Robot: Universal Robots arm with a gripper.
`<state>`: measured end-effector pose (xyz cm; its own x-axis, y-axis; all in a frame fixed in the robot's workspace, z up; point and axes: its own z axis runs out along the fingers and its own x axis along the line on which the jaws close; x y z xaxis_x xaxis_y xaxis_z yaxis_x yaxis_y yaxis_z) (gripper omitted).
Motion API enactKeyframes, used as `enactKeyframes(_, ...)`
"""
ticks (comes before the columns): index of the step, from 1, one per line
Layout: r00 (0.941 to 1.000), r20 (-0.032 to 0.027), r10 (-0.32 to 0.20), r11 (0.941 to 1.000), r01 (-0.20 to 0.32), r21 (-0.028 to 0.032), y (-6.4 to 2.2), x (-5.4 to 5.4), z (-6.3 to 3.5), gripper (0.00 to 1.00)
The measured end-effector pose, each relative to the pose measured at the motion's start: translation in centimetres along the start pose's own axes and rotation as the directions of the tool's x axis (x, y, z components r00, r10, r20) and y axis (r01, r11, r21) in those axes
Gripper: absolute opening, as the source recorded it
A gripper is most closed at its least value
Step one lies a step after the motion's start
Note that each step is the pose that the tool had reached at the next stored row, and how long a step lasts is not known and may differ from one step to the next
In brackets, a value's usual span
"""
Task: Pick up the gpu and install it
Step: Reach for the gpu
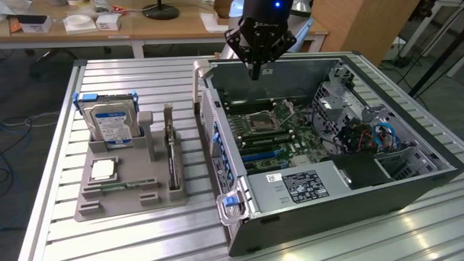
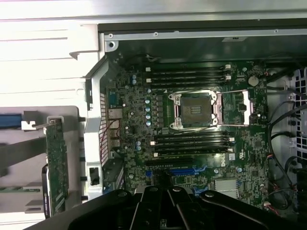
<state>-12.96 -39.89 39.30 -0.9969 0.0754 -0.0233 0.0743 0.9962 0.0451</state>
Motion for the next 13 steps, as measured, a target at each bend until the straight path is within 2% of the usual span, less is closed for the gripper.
enactKeyframes(13, 1.0, 0.0, 0.0, 1.0, 0.0, 0.0, -0.09, 1.1, 0.01, 0.11)
